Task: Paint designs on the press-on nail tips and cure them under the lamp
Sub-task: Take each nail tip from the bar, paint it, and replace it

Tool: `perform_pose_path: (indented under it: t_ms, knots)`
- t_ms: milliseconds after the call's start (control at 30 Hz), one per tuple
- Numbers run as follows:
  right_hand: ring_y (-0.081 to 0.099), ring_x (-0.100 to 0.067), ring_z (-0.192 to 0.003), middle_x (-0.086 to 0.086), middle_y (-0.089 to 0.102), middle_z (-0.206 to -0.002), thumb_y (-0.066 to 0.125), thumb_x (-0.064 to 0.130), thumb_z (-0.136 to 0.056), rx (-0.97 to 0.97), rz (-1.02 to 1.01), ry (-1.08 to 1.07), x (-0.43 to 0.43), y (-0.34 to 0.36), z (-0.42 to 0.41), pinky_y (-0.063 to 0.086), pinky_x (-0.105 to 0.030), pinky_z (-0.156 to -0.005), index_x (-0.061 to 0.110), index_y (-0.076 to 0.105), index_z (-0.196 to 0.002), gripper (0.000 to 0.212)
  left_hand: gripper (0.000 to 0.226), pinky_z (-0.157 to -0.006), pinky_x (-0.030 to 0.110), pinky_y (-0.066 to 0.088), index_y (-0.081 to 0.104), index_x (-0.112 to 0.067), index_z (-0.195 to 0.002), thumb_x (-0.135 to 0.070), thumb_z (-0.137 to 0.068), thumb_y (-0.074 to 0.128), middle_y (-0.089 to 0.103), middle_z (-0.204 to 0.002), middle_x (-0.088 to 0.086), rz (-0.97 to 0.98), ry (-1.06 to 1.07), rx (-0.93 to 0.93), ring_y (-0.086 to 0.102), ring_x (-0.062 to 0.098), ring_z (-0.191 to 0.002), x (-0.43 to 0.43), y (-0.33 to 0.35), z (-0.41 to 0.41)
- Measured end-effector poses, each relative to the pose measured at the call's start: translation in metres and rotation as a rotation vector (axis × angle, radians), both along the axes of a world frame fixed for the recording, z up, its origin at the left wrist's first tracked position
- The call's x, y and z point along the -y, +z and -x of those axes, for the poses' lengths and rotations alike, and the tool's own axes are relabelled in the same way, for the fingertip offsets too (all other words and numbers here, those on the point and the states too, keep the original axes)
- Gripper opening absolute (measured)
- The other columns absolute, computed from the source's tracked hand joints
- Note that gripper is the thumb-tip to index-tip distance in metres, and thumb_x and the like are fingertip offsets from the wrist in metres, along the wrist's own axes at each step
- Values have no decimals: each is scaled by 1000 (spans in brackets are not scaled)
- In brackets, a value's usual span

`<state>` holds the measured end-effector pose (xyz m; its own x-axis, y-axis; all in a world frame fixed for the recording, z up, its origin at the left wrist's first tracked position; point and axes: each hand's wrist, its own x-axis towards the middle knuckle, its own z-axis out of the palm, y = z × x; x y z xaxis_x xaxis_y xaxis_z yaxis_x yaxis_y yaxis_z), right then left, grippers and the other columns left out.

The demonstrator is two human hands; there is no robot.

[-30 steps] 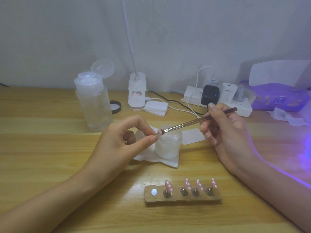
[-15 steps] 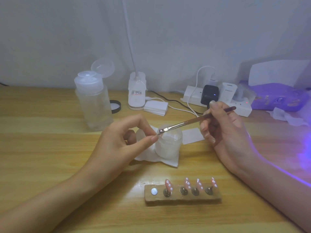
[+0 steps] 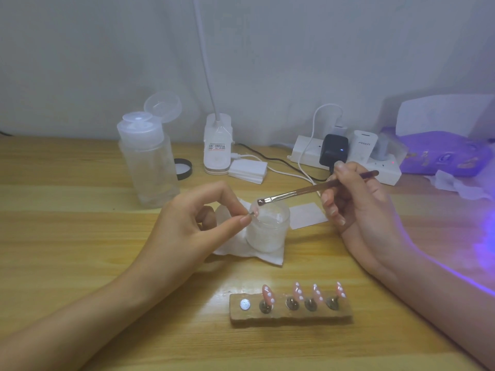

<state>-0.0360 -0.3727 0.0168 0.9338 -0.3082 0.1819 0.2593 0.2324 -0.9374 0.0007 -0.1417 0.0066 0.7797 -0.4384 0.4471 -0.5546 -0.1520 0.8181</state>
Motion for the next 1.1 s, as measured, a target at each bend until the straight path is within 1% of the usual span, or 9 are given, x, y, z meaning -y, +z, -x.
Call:
perform_pose_path:
  t_ms: [100,233,367,467,600,700,800,933,1100]
  knots:
    - [48,-9,-44,-2,60,-54,57,35,-87,27,36,52,-2,1,0,34,-15,-39,16,49,-77,23,16,-46,6,24,62,-21,-73,-25,-83,73,37,-44,-18,0,2,0,30,2,-40,0,1,1]
    - [46,-9,-43,-2,58,-53,54,28,-95,-7,12,-8,0,-1,-1,33,-15,-38,16,49,-74,24,21,-46,6,24,62,-19,-71,-17,-85,77,38,-45,-19,-6,15,6,31,2,-41,1,2,2]
    - [48,-9,-44,-2,60,-54,56,35,-89,40,22,47,-2,0,-1,34,-15,-38,16,50,-77,24,18,-46,7,24,62,-17,-72,-16,-85,74,35,-43,-17,-6,6,-4,29,2,-40,1,2,1]
    - [48,-9,-45,-3,60,-54,58,35,-87,10,27,10,-1,-1,-1,34,-15,-39,14,50,-77,24,19,-45,8,24,62,-18,-71,-15,-85,75,36,-43,-18,-13,11,3,29,2,-41,1,2,2]
    - [48,-8,-45,-1,60,-54,58,36,-87,18,3,24,0,-1,-1,34,-14,-39,17,51,-76,23,19,-45,7,24,62,-16,-72,-15,-85,75,37,-43,-19,-10,14,1,30,1,-40,2,2,2]
    - [49,-9,-44,-2,61,-55,58,36,-87,23,37,38,-2,-1,-1,34,-15,-38,15,51,-78,24,17,-45,7,24,63,-14,-73,-14,-85,75,36,-43,-19,-7,14,-6,29,1,-40,2,2,2]
    - [47,-8,-45,-1,59,-54,58,34,-87,5,10,2,0,-1,-1,33,-14,-38,15,50,-77,23,19,-44,7,23,62,-16,-72,-16,-85,76,34,-42,-18,-3,11,-13,28,1,-40,2,2,2]
    - [49,-9,-45,-2,60,-55,58,36,-86,38,31,43,-2,-1,-1,34,-15,-39,15,50,-77,24,17,-45,6,24,63,-16,-73,-15,-85,75,35,-43,-18,-2,8,-16,29,2,-40,1,2,3]
    - [46,-9,-43,-2,59,-53,56,33,-90,21,8,-5,1,-1,-1,33,-15,-38,15,50,-77,23,18,-45,7,23,63,-14,-72,-15,-85,75,35,-43,-21,-4,10,-7,28,1,-40,2,3,2]
